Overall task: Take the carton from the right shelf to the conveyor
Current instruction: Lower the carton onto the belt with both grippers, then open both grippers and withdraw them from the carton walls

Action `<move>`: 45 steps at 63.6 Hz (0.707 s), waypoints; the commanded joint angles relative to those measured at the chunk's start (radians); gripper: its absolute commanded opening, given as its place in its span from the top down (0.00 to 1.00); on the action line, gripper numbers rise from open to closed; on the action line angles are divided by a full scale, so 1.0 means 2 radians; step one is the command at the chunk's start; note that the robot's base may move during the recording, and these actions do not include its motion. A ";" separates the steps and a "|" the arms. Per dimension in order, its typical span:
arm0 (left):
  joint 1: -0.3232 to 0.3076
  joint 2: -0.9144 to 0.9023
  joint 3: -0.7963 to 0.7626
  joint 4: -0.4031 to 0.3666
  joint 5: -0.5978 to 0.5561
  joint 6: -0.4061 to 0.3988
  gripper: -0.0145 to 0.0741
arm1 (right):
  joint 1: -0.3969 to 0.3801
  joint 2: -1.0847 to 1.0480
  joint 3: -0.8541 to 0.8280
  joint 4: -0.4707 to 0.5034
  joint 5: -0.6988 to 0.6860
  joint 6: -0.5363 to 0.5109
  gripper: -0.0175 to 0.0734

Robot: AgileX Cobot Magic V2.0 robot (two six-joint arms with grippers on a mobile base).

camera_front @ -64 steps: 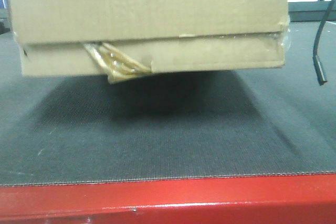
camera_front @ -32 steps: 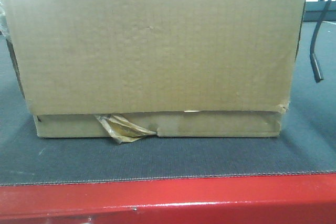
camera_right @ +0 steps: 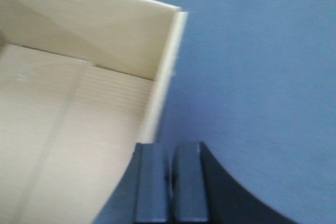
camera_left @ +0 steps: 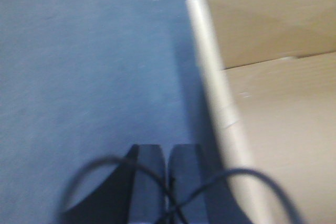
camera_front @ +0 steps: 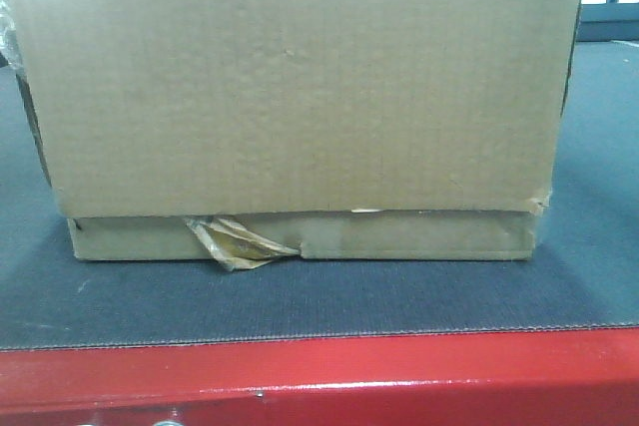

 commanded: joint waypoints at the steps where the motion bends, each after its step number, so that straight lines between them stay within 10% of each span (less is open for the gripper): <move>1: 0.027 -0.048 0.063 -0.018 -0.051 -0.002 0.83 | -0.004 -0.035 0.041 -0.036 -0.016 0.006 0.87; 18: 0.103 -0.192 0.285 -0.067 -0.189 -0.005 0.82 | -0.004 -0.167 0.278 -0.051 -0.157 0.040 0.87; 45: 0.113 -0.421 0.510 -0.067 -0.299 -0.005 0.82 | -0.004 -0.391 0.622 -0.050 -0.392 0.073 0.87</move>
